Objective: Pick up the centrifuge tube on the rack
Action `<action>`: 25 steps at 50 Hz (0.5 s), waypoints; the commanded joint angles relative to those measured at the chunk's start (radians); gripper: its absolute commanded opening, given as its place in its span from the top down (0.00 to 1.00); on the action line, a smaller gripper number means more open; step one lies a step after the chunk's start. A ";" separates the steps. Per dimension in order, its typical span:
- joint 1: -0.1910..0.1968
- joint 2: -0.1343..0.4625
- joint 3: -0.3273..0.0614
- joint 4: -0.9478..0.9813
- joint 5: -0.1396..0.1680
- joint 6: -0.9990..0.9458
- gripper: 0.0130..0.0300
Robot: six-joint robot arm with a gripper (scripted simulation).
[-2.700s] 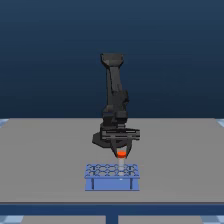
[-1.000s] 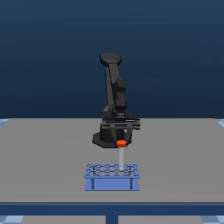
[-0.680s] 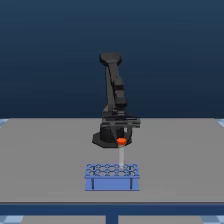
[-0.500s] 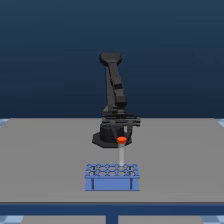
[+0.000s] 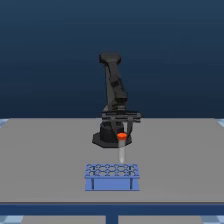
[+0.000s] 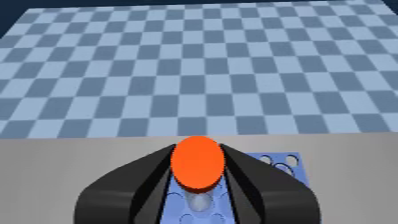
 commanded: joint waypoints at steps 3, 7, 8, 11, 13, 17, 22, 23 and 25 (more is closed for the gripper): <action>0.000 -0.008 -0.011 0.087 -0.014 -0.111 1.00; 0.000 -0.013 -0.019 0.145 -0.023 -0.170 1.00; 0.000 -0.013 -0.019 0.145 -0.023 -0.170 1.00; 0.000 -0.018 -0.028 0.195 -0.032 -0.221 1.00; 0.000 -0.018 -0.028 0.195 -0.032 -0.221 1.00; 0.000 -0.023 -0.035 0.238 -0.040 -0.265 1.00; 0.000 -0.027 -0.042 0.273 -0.048 -0.300 1.00; 0.000 -0.027 -0.042 0.273 -0.048 -0.300 1.00; 0.000 -0.029 -0.045 0.287 -0.052 -0.315 1.00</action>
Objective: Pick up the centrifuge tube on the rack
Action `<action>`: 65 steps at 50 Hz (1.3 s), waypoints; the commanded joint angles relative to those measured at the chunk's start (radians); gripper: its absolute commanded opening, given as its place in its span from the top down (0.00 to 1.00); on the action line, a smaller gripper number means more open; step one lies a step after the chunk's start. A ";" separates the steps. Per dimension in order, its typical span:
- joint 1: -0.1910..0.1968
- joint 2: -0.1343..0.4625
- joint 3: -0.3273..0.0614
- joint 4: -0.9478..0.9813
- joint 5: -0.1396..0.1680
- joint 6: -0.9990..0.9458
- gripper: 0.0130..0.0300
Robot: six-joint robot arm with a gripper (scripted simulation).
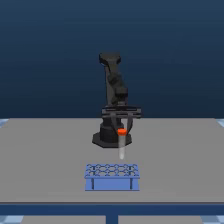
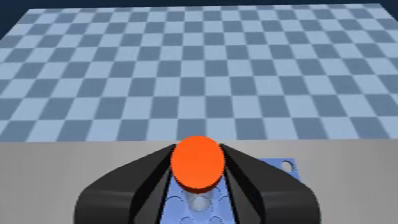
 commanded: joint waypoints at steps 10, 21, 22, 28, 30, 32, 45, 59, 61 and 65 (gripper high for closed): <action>0.000 -0.008 -0.014 0.064 -0.022 -0.079 1.00; 0.000 -0.009 -0.016 0.073 -0.025 -0.089 1.00; 0.000 -0.009 -0.016 0.073 -0.025 -0.089 1.00; 0.000 -0.009 -0.016 0.073 -0.025 -0.089 1.00; 0.000 -0.009 -0.016 0.073 -0.025 -0.089 1.00; 0.000 -0.009 -0.016 0.073 -0.025 -0.089 1.00; 0.000 -0.009 -0.016 0.073 -0.025 -0.089 1.00; 0.000 -0.009 -0.016 0.073 -0.025 -0.089 1.00; 0.000 -0.009 -0.016 0.073 -0.025 -0.089 1.00; 0.000 -0.009 -0.016 0.073 -0.025 -0.089 1.00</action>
